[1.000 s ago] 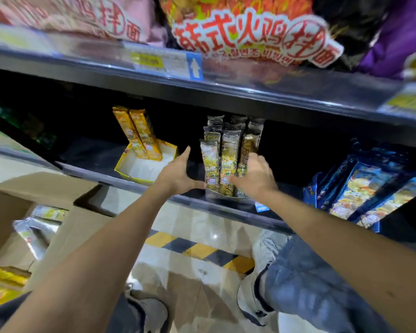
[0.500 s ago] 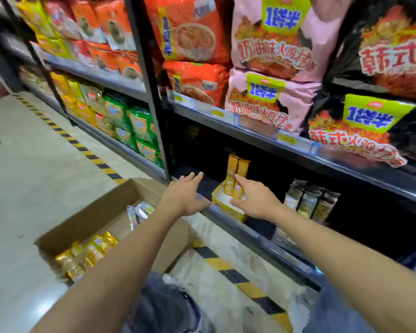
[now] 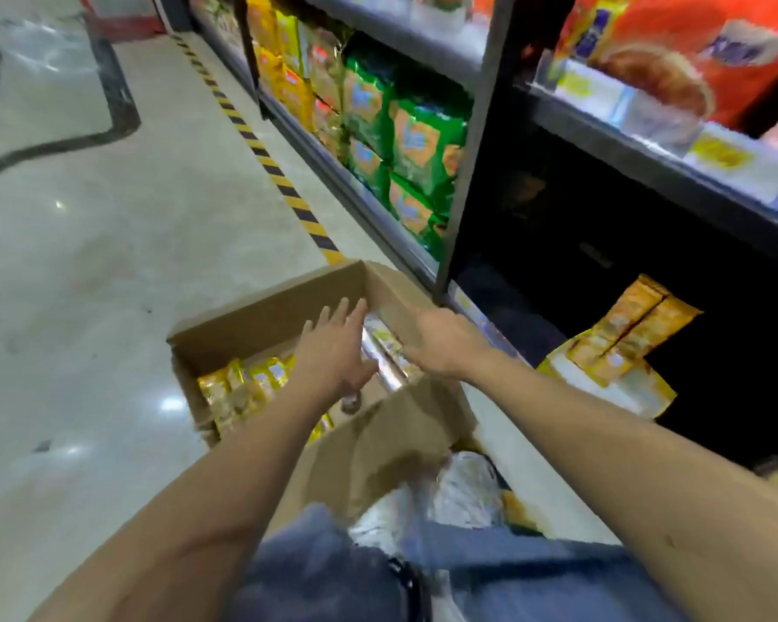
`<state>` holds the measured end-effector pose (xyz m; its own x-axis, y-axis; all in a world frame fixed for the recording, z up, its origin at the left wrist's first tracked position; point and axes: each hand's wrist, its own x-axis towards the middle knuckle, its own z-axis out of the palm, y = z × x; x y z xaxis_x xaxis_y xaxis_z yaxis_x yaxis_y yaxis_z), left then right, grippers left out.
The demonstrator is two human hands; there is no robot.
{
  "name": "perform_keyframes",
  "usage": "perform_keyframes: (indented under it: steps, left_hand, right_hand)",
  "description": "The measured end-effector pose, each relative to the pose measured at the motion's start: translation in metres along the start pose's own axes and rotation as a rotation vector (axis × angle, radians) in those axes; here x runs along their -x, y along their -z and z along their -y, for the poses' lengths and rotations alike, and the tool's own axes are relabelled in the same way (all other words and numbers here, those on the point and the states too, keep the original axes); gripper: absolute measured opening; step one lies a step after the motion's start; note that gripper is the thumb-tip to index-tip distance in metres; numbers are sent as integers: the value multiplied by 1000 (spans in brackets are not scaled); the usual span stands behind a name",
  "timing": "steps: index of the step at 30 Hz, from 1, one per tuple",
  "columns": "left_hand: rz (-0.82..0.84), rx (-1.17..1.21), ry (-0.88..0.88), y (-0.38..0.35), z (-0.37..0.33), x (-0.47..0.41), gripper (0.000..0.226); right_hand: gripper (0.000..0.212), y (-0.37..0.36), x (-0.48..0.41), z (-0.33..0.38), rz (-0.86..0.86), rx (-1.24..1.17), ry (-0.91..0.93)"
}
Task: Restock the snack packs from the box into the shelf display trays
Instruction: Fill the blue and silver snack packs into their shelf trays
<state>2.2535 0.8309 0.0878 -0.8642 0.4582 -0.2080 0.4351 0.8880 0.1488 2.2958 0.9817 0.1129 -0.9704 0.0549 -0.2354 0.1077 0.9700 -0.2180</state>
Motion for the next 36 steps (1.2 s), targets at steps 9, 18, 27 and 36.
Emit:
perform_keyframes:
  steps: [9,18,27,36]
  left_hand:
    - [76,24,132,-138,48,-114,90]
    - [26,267,333,-225,63,-140,70]
    - [65,760,627,-241,83,-148,60]
    - [143,1059,662,-229,88,-144,66]
  right_hand:
    - [43,-130,-132,-34,191,90,29]
    - [54,-206,-185,-48,225,11,-33]
    - [53,-219,-189,-48,290,-36,55]
    - [40,-214,-188,-49,427,-406,-195]
